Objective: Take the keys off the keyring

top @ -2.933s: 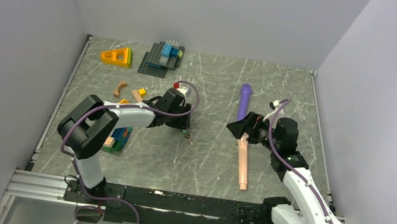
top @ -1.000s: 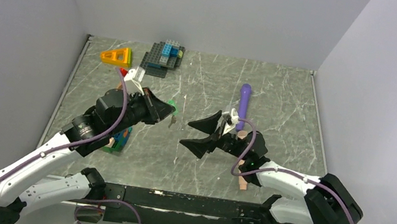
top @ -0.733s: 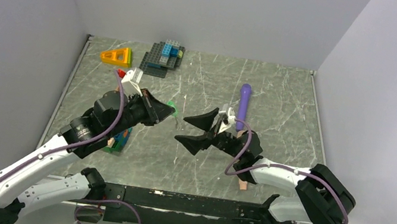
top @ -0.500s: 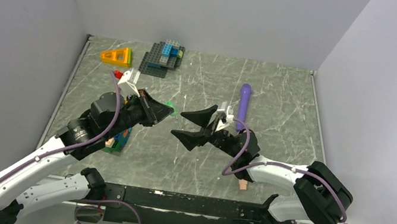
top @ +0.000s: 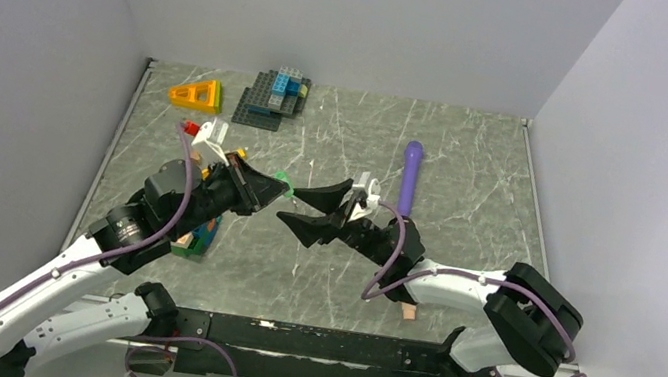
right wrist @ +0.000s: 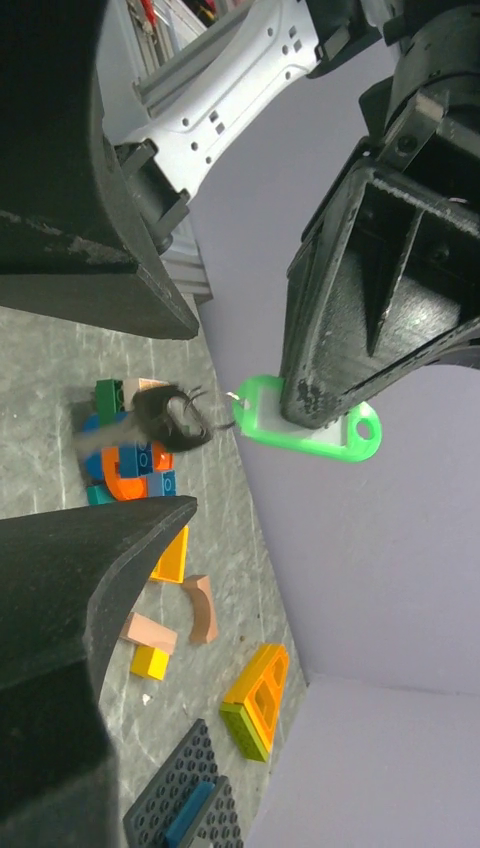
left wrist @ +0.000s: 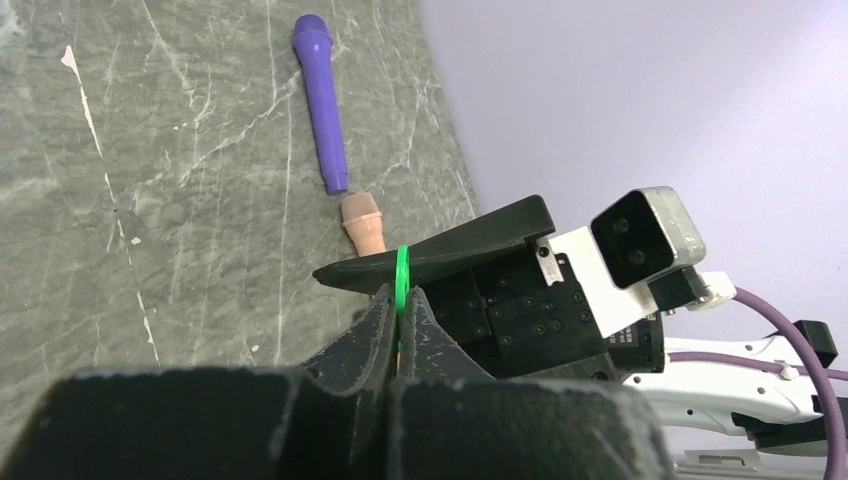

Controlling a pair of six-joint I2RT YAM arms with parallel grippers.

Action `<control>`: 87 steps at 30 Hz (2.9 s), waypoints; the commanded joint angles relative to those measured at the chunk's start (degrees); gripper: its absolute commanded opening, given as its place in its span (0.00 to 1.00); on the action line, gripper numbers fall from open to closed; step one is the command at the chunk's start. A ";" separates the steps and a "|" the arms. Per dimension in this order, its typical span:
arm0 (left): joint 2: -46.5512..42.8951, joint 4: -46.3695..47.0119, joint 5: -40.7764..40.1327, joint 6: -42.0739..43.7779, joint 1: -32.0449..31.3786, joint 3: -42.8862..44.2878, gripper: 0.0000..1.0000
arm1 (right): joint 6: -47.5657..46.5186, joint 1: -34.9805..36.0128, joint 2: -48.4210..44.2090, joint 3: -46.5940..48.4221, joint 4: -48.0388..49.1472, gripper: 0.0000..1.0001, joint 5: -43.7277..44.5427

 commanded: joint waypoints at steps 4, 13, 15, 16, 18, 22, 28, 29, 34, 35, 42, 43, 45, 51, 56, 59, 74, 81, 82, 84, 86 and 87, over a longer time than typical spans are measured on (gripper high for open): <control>-2.98 1.70 -1.03 -1.00 -0.40 -0.64 0.00 | -2.12 1.56 1.12 2.47 4.60 0.54 3.34; -4.07 1.64 -1.05 -1.17 -0.44 -1.06 0.00 | -2.87 2.26 1.74 2.84 5.55 0.43 4.72; -4.06 1.67 -0.97 -1.17 -0.45 -1.01 0.00 | -3.12 2.30 1.75 3.02 5.37 0.40 4.78; -4.05 1.64 -0.95 -1.16 -0.37 -1.07 0.00 | -3.25 2.42 1.75 3.11 5.21 0.37 4.81; -4.11 1.80 -0.93 -1.25 -0.43 -1.09 0.00 | -3.42 2.52 1.84 3.37 4.81 0.32 4.78; -4.03 1.89 -0.68 -1.35 -0.47 -1.10 0.00 | -3.33 2.58 2.13 3.72 4.38 0.22 4.58; -4.14 1.21 -1.49 -1.56 -0.47 -1.23 0.00 | -2.36 2.65 1.27 3.24 3.31 0.20 3.73; -4.12 1.13 -1.75 -1.65 -0.50 -1.28 0.00 | -2.31 2.70 0.95 3.19 2.62 0.20 3.52; -3.63 1.39 -1.73 -2.30 -0.53 -1.66 0.00 | -1.11 2.65 -0.84 4.16 -2.53 0.11 1.59; -3.53 1.16 -1.85 -2.37 -0.53 -1.63 0.01 | -1.12 2.70 -1.36 4.37 -4.34 0.09 1.40; -4.65 -2.05 -5.47 -4.67 -0.45 -2.22 0.18 | -2.77 2.67 -5.69 3.18 -11.40 0.00 2.19; -4.87 -2.65 -5.89 -4.84 -0.49 -2.29 0.28 | -3.32 2.65 -6.46 3.37 -13.39 0.00 2.08; -5.20 -4.37 -6.61 -4.67 -0.53 -2.16 0.56 | -4.83 2.65 -8.03 4.53 -20.63 0.00 1.41; -6.25 -15.50 -11.23 -1.01 -0.50 1.34 0.89 | -9.36 2.70 -11.31 11.82 -47.18 0.00 -0.49; -8.63 -16.40 -8.45 15.26 -0.53 1.58 0.83 | -14.94 2.64 -10.46 19.40 -67.55 0.00 -7.20; -12.16 -15.20 -5.42 24.50 -0.53 -1.71 0.81 | -18.28 2.67 -10.38 21.48 -76.20 0.00 -12.30; -6.67 -6.16 30.46 38.73 -0.59 -4.17 0.58 | -23.97 2.64 -12.94 27.33 -92.81 0.00 -27.23; -6.20 -2.00 34.74 38.49 -1.61 -5.68 0.60 | -24.24 2.65 -13.84 28.02 -94.58 0.00 -26.00; -6.23 -1.50 35.74 38.47 -1.80 -5.85 0.60 | -24.31 2.65 -13.76 28.17 -94.83 0.00 -25.87; -6.03 -1.28 36.64 38.63 -2.52 -6.01 0.59 | -24.43 2.63 -13.43 28.39 -95.13 0.00 -25.85; -5.36 -2.04 34.92 38.95 -3.53 -5.77 0.58 | -24.49 2.70 -13.21 28.57 -95.26 0.00 -25.78; -4.71 -2.32 34.17 39.13 -4.17 -5.63 0.58 | -24.55 2.70 -13.22 28.67 -95.33 0.00 -25.77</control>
